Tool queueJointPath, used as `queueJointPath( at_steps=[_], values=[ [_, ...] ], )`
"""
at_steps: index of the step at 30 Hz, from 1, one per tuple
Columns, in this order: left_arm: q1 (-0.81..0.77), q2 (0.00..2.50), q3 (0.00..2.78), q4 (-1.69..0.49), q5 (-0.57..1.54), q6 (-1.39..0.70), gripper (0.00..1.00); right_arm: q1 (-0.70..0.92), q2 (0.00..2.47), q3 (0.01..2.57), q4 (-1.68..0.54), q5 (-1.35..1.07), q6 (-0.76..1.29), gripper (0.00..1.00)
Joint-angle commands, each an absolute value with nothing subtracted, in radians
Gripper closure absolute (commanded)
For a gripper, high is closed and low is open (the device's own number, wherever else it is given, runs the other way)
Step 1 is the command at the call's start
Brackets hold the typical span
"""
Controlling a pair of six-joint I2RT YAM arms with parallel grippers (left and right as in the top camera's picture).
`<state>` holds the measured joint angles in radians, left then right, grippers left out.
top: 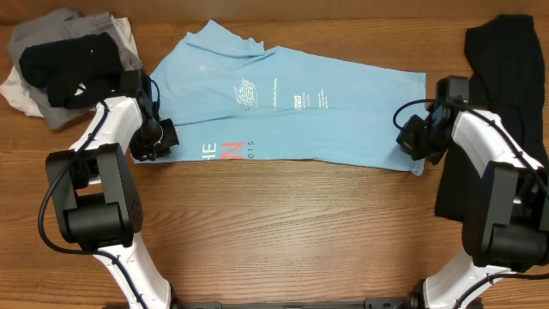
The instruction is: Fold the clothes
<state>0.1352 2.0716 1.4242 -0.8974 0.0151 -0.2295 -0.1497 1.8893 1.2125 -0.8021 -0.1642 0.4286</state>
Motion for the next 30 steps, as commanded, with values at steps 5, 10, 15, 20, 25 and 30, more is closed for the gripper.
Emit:
queueJointPath(
  at_steps=[5, 10, 15, 20, 25, 30],
  values=[
    [0.139, 2.135, 1.406, -0.912, -0.004, -0.213, 0.96, -0.151, 1.865, 1.097, -0.716, -0.1, 0.476, 0.96],
    [0.139, 2.136, 1.386, -0.906, -0.05, -0.213, 0.96, -0.152, 1.865, 1.052, -0.708, -0.007, 0.564, 0.96],
    [0.15, 2.136, 1.354, -0.923, -0.063, -0.25, 0.96, -0.153, 1.865, 1.029, -0.725, 0.007, 0.628, 0.96],
    [0.183, 2.135, 1.354, -0.989, -0.066, -0.27, 0.96, -0.153, 1.864, 1.029, -0.752, 0.039, 0.694, 0.96],
    [0.229, 2.135, 1.354, -1.095, -0.078, -0.281, 0.96, -0.154, 1.864, 1.029, -0.799, 0.097, 0.756, 0.96],
    [0.242, 2.127, 1.354, -1.164, -0.079, -0.294, 0.96, -0.158, 1.863, 1.029, -0.823, 0.114, 0.767, 0.96]
  ],
)
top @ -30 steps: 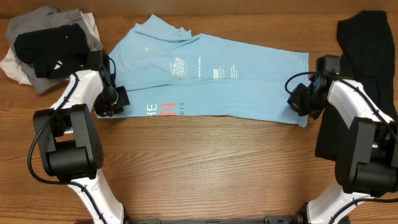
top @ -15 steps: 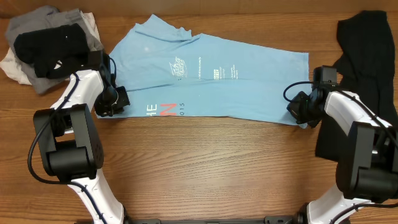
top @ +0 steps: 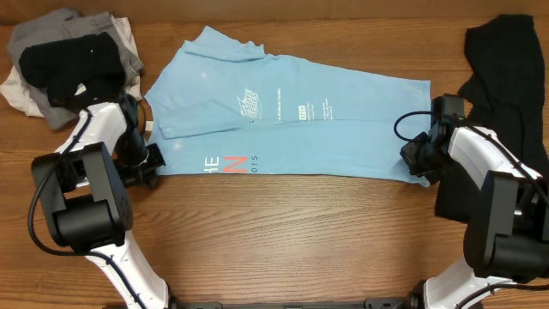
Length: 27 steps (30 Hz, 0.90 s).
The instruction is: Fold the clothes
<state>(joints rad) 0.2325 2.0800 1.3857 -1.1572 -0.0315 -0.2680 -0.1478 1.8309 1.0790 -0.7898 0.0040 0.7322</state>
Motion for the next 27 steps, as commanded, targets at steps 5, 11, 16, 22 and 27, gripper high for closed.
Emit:
queueJointPath(
  at_steps=[5, 11, 16, 22, 27],
  values=[
    [0.242, 2.106, 1.354, -1.205, -0.086, -0.296, 0.96, -0.189, 1.843, 1.029, -0.875, 0.158, 0.823, 0.96],
    [0.236, 1.972, 1.354, -1.196, -0.089, -0.296, 0.96, -0.211, 1.728, 1.035, -0.888, 0.168, 0.783, 0.96],
    [0.192, 1.747, 1.361, -1.129, -0.006, -0.26, 0.96, -0.211, 1.63, 1.142, -0.925, 0.12, 0.609, 0.49],
    [0.11, 1.655, 1.399, -0.965, 0.14, -0.205, 0.39, -0.21, 1.627, 1.23, -0.94, -0.094, 0.493, 0.16],
    [0.053, 1.684, 1.438, -0.876, 0.15, -0.137, 0.18, -0.195, 1.628, 1.23, -0.943, -0.158, 0.434, 0.16]
  ],
)
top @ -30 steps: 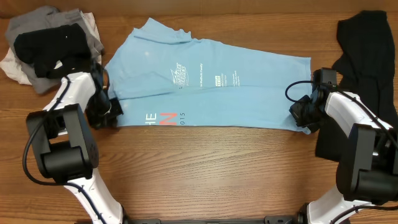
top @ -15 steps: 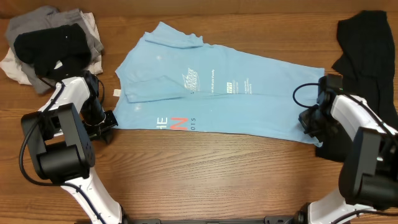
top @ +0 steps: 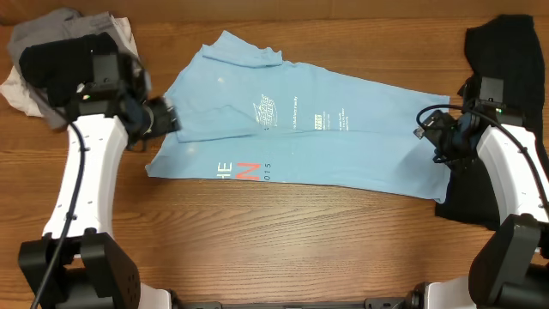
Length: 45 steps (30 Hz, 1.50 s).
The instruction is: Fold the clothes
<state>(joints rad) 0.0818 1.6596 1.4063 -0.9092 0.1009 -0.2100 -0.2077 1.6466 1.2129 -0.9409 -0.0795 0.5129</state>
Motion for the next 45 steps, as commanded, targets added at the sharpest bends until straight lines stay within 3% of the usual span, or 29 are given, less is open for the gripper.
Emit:
queueJointPath(
  at_steps=[1, 3, 12, 25, 32, 45],
  values=[
    [0.044, 1.698, 1.444, -0.854, 0.15, -0.112, 0.18, -0.191, 1.628, 1.23, -0.945, -0.159, 0.433, 0.15],
    [0.031, 1.75, 1.468, -0.806, 0.151, -0.046, 0.12, -0.178, 1.628, 1.23, -0.947, -0.159, 0.434, 0.12],
    [0.045, 1.986, 1.581, -0.793, 0.067, 0.083, 0.11, -0.167, 1.628, 1.23, -0.995, -0.159, 0.433, 0.11],
    [0.087, 2.075, 1.583, -0.815, 0.099, 0.015, 0.35, -0.167, 1.628, 1.23, -1.012, -0.159, 0.433, 0.11],
    [0.126, 2.138, 1.583, -0.81, 0.164, -0.047, 0.35, -0.167, 1.628, 1.23, -1.012, -0.159, 0.433, 0.12],
    [0.151, 2.155, 1.583, -0.735, 0.362, -0.147, 0.45, -0.167, 1.628, 1.23, -1.012, -0.159, 0.433, 0.12]
  ],
)
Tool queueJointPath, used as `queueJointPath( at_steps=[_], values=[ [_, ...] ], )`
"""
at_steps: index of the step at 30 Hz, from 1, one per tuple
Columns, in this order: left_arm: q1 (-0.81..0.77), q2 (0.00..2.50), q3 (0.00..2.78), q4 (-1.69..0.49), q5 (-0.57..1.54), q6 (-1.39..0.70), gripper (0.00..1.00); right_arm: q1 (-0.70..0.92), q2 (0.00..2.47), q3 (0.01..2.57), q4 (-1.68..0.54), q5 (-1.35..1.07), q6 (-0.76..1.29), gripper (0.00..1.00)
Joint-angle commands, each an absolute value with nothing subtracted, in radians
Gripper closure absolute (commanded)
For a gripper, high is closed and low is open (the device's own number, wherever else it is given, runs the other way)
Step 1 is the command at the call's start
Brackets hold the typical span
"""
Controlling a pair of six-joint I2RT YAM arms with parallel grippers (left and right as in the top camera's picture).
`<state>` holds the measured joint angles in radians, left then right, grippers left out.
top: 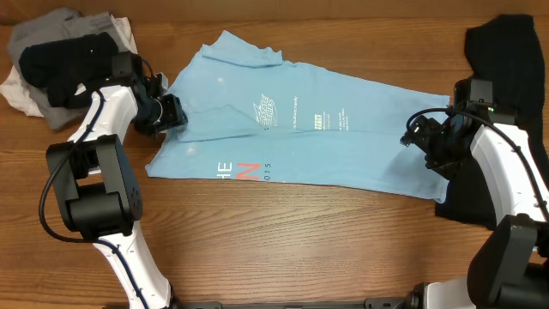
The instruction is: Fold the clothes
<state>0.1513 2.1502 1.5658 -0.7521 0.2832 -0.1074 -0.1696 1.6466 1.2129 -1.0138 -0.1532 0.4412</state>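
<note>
A light blue T-shirt [300,137], folded lengthwise with its print facing up, lies slanted across the back half of the wooden table [283,249]. Its collar end points to the upper left and its hem end to the right. My left gripper [174,112] sits at the shirt's left sleeve edge. My right gripper [414,140] rests over the hem end on the right. The overhead view is too small to show how the jaws of either gripper stand.
A heap of grey, black and white clothes [60,60] lies in the back left corner, just behind the left arm. A black garment [515,69] is spread along the right edge, partly under the right arm.
The shirt lies where it did. My right gripper has shifted left and slightly nearer, further onto the hem end. The left arm has changed posture, its gripper still at the sleeve edge.
At first the grippers were at the shirt's near left and near right corners. A second later the shirt lay slightly nearer and further right. Then it lay further right and more slanted, the grippers at its ends. It has stayed there since.
</note>
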Motion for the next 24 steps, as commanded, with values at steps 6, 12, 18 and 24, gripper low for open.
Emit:
queueJointPath(
  at_steps=[6, 12, 18, 24],
  values=[
    [0.151, 2.155, 1.583, -0.722, 0.39, -0.165, 0.46, -0.167, 1.628, 1.23, -1.013, -0.159, 0.432, 0.12],
    [0.151, 2.155, 1.583, -0.736, 0.385, -0.165, 0.49, -0.167, 1.628, 1.23, -1.014, -0.159, 0.432, 0.12],
    [0.15, 2.155, 1.583, -0.727, 0.384, -0.165, 0.6, -0.167, 1.628, 1.23, -1.025, -0.154, 0.414, 0.12],
    [0.151, 2.155, 1.583, -0.675, 0.384, -0.165, 0.94, -0.167, 1.628, 1.23, -1.032, -0.15, 0.414, 0.12]
  ],
)
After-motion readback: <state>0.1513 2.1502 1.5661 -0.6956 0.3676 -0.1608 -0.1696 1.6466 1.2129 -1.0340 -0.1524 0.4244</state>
